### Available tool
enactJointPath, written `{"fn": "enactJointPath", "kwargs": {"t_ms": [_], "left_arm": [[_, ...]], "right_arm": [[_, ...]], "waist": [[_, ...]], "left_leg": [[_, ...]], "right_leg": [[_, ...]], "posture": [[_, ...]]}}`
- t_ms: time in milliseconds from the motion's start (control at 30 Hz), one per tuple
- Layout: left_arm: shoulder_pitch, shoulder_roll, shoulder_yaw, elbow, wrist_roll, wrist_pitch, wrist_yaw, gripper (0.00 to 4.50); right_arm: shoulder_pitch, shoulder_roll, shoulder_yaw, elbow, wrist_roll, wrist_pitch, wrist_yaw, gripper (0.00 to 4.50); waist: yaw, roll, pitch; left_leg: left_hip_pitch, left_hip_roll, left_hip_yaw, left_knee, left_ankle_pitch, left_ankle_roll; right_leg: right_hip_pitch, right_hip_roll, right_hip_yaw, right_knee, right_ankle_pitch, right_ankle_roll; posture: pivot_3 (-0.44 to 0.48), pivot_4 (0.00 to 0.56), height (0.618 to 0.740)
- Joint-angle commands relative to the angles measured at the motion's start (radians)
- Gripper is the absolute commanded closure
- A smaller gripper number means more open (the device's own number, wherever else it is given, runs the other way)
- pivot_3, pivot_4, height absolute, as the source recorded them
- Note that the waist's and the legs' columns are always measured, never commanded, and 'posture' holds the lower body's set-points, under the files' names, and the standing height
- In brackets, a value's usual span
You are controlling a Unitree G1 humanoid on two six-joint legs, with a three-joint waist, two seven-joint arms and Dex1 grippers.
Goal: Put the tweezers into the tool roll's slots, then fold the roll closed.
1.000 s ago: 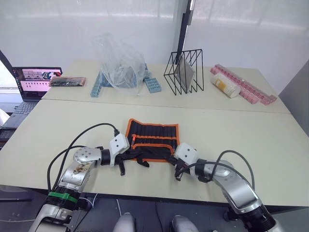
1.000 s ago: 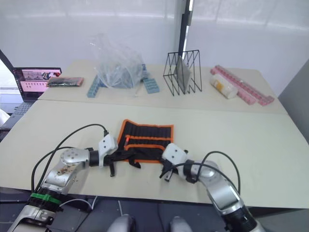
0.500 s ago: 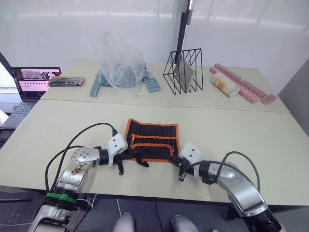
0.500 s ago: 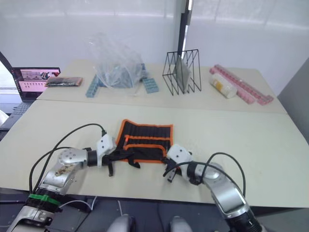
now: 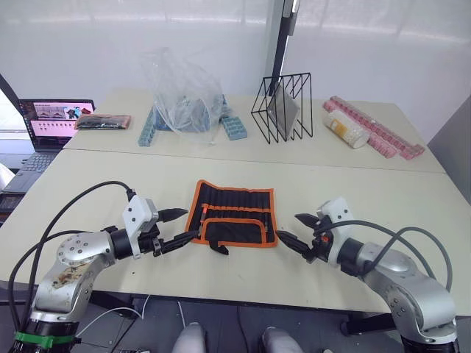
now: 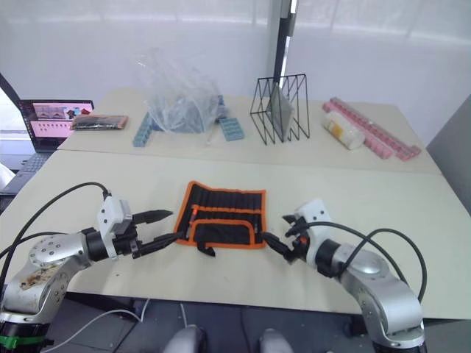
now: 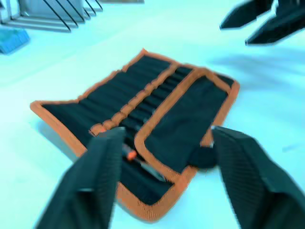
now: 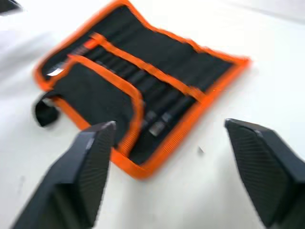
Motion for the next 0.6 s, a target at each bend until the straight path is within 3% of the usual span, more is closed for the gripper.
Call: {"fn": "enactJointPath", "kwargs": {"t_ms": [33,333,600], "left_arm": [[0.060,-0.006,0.057,-0.075,-0.029,0.011,0.046,0.06],[0.196,-0.001,0.121,-0.165,-0.023,0.007,0.107,0.02],[0.231,-0.001,0.122,-0.177,-0.009,-0.020,0.117,0.02]], "right_arm": [[-0.003,0.026,-0.037,0.036,0.039,0.068,-0.047,0.62],[-0.235,0.109,-0.062,0.336,0.141,0.187,-0.041,0.62],[-0.354,0.245,-0.035,0.468,0.200,0.299,-0.080,0.62]], "waist": [[-0.005,0.000,0.000],[-0.026,0.000,0.000],[-0.032,0.000,0.000]], "left_leg": [[0.000,0.000,0.000,0.000,0.000,0.000],[0.001,0.001,0.001,-0.002,0.001,0.000],[0.001,0.001,0.001,-0.003,0.001,0.000]], "right_leg": [[0.000,0.000,0.000,0.000,0.000,0.000],[-0.001,0.001,0.001,-0.001,0.000,0.000],[-0.001,0.001,0.001,-0.001,0.000,0.000]], "posture": [[0.000,0.150,0.708],[0.000,0.150,0.708],[0.000,0.150,0.708]]}}
